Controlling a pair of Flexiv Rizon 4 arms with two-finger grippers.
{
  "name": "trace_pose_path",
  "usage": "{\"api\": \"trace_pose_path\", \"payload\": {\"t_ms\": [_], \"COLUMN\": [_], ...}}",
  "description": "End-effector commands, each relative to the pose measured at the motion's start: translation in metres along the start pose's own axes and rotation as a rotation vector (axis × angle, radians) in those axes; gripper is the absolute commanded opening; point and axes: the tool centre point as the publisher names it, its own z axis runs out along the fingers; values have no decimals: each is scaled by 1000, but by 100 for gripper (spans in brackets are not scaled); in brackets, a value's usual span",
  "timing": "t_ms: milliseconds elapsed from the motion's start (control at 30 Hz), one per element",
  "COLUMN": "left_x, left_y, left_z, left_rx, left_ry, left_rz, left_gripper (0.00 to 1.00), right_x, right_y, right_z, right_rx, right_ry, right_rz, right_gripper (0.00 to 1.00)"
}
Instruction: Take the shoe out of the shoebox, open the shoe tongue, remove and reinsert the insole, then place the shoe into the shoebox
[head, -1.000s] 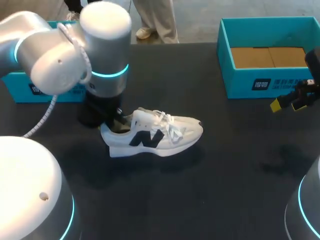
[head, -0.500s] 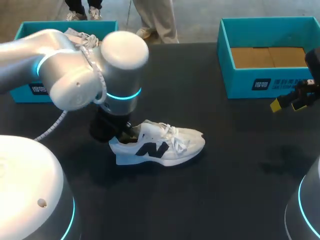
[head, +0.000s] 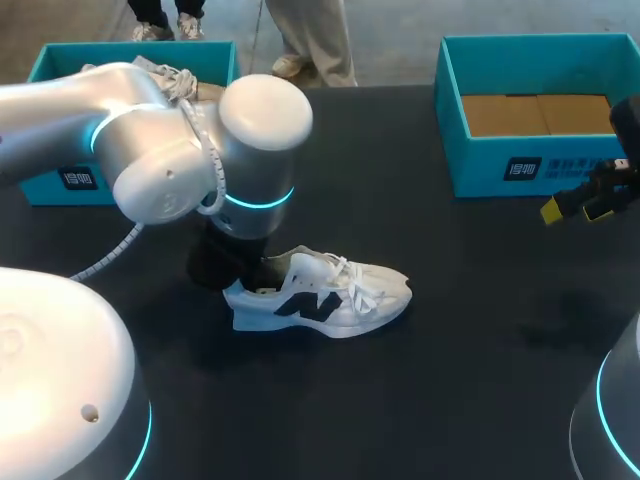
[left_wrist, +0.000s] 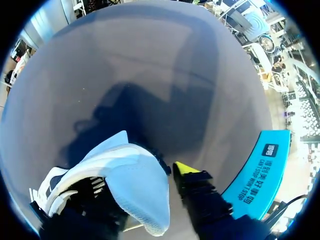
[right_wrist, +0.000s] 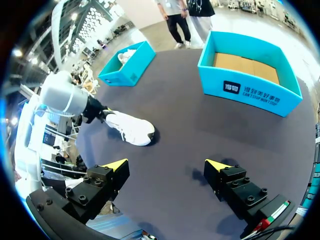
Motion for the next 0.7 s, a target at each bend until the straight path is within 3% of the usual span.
{"api": "trace_pose_path", "payload": {"t_ms": [33,300,567,700], "left_x": [2,16,46,64], "left_y": [-3,-7,-10,-12], "left_z": [-8,-39,-68,-76], "left_rx": [-9,-30,-46,-14], "left_ry": [-7,-110,-295,-403], "left_rz": [-2,-47,-233,-327], "left_gripper": [100,100,100,100], "right_x": [0,0,0,0], "right_y": [0,0,0,0], "right_z": [1,1,1,1], "right_rx": [1,1,1,1], "right_ry": [-1,-1,-1,-1], "right_rz": [1,1,1,1], "right_gripper": [100,100,100,100]}}
